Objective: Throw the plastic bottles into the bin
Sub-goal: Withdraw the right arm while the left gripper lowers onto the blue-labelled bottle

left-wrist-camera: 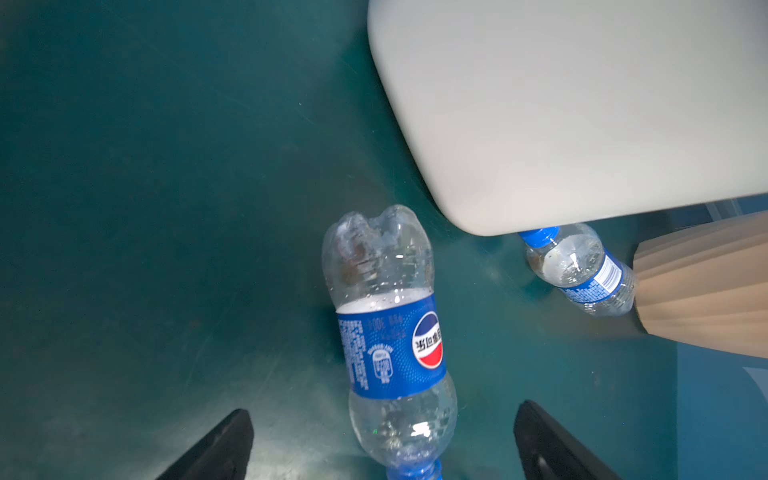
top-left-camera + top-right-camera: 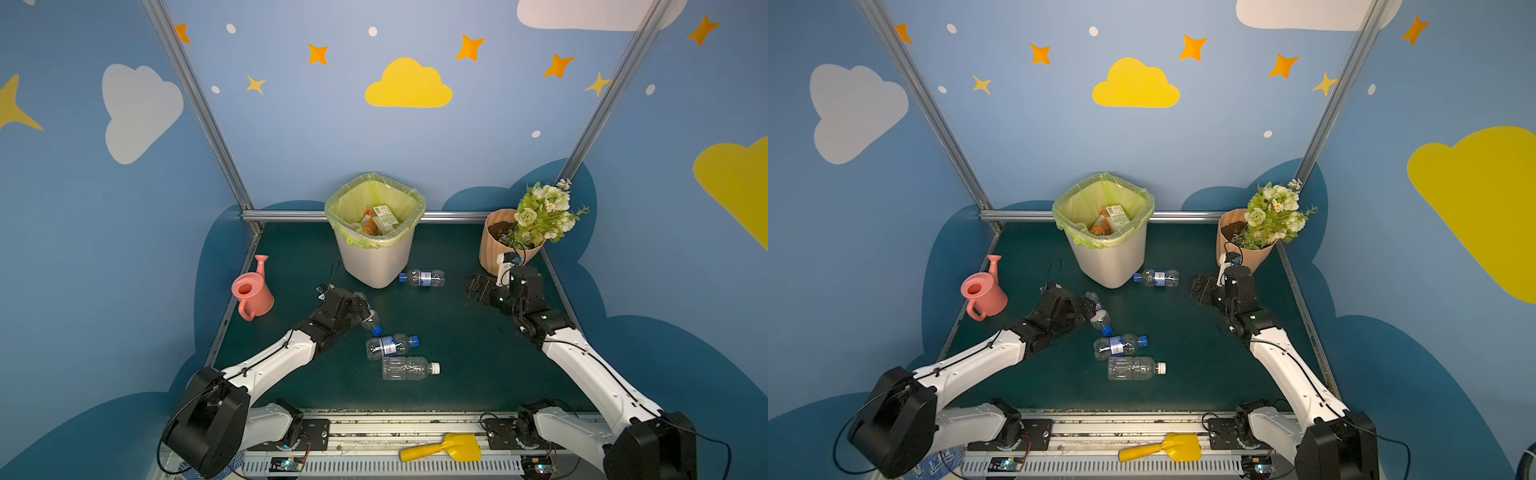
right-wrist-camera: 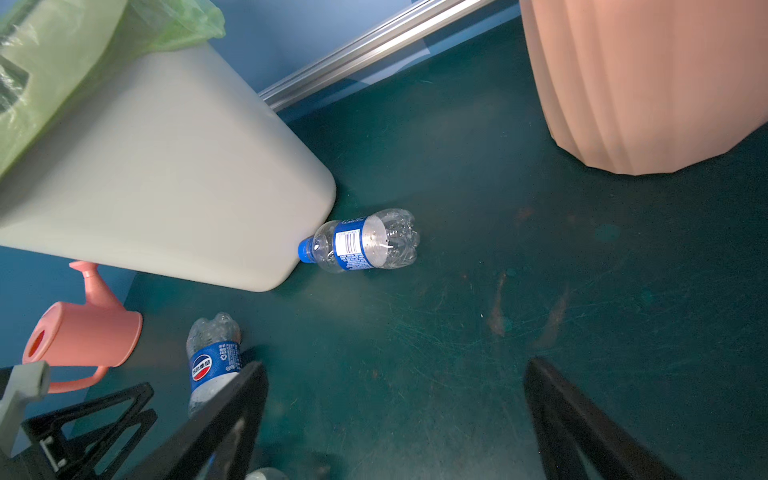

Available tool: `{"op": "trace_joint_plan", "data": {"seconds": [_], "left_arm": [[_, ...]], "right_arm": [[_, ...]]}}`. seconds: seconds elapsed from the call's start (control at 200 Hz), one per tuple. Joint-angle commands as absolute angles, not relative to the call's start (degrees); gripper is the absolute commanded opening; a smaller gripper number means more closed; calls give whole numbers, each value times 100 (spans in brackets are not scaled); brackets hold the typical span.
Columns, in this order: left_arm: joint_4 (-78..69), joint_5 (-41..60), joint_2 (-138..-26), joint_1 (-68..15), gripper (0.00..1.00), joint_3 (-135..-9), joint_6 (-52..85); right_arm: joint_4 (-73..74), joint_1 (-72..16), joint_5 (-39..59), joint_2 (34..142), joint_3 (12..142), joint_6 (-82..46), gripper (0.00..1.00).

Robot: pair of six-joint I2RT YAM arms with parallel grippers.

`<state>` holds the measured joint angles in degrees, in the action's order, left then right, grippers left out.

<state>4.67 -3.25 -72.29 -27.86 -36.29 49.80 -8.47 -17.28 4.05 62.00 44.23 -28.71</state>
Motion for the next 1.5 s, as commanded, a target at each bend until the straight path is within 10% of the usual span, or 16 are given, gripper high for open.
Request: {"op": "trace_joint_plan", "data": {"seconds": [0.0, 1.496], "left_arm": [[300, 178, -7414, -2583, 96, -3790, 4831], [227, 2306, -9491, -1626, 81, -4580, 4113]], "right_arm": [[-939, -1713, 501, 6214, 4402, -2953, 94], [-1112, -1646, 299, 6130, 4225, -3119, 94]]}}
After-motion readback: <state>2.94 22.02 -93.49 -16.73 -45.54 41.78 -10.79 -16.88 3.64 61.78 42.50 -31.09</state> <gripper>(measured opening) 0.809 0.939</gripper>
